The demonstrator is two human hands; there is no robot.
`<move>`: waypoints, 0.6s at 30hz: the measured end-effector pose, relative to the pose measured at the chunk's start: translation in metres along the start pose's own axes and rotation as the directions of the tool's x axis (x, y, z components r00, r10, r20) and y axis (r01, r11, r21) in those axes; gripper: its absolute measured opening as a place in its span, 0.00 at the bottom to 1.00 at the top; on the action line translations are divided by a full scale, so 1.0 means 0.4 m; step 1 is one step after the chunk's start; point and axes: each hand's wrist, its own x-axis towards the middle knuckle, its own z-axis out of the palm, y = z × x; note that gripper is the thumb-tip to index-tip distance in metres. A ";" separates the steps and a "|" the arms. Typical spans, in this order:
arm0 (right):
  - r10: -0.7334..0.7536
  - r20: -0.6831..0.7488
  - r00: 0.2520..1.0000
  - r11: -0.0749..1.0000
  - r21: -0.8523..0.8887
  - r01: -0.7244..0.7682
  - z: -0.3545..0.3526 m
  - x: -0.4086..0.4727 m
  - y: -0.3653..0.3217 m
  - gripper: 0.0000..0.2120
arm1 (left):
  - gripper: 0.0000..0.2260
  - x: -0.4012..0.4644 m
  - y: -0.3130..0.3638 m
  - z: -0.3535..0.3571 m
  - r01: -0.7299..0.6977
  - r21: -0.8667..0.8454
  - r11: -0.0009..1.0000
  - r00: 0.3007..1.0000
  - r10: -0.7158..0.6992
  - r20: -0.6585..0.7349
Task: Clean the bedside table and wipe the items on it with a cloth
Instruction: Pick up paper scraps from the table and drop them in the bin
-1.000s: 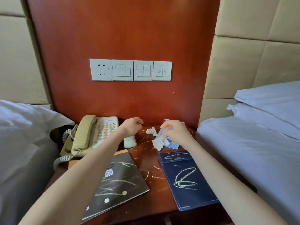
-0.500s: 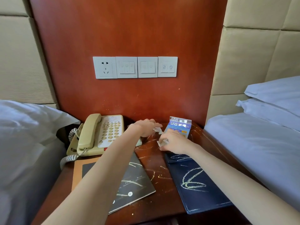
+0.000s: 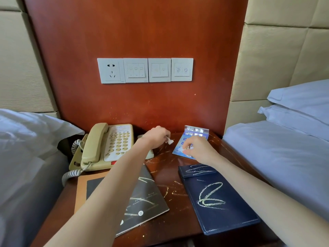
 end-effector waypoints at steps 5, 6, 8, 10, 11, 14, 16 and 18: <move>0.038 -0.105 0.994 0.997 0.065 -0.031 -0.035 -0.006 0.002 0.05 | 0.07 -0.016 -0.023 -0.027 0.029 -0.203 0.979 0.989 -0.058 -0.137; 0.045 -0.118 0.992 0.997 0.066 -0.037 -0.040 -0.008 0.005 0.06 | 0.06 -0.020 -0.024 -0.034 0.023 -0.237 0.971 0.984 -0.064 -0.168; 0.066 -0.135 0.989 0.995 0.083 -0.055 -0.050 -0.015 0.010 0.07 | 0.06 -0.032 -0.019 -0.051 0.005 -0.319 0.948 0.969 -0.084 -0.233; 0.085 -0.160 0.983 0.991 0.117 -0.067 -0.059 -0.021 0.017 0.08 | 0.05 -0.051 -0.004 -0.069 -0.019 -0.415 0.910 0.949 -0.114 -0.294; 0.093 -0.172 0.981 0.988 0.139 -0.069 -0.063 -0.024 0.021 0.07 | 0.04 -0.063 0.005 -0.074 -0.036 -0.449 0.893 0.939 -0.123 -0.321; 0.112 -0.185 0.976 0.977 0.198 -0.075 -0.072 -0.041 0.028 0.04 | 0.04 -0.116 0.037 -0.078 -0.063 -0.498 0.865 0.932 -0.128 -0.340; 0.130 -0.186 0.974 0.965 0.249 -0.081 -0.078 -0.053 0.030 0.03 | 0.04 -0.155 0.055 -0.082 -0.070 -0.526 0.848 0.939 -0.122 -0.322; 0.160 -0.205 0.966 0.939 0.334 -0.085 -0.090 -0.068 0.023 0.04 | 0.04 -0.193 0.073 -0.094 -0.076 -0.549 0.832 0.938 -0.127 -0.323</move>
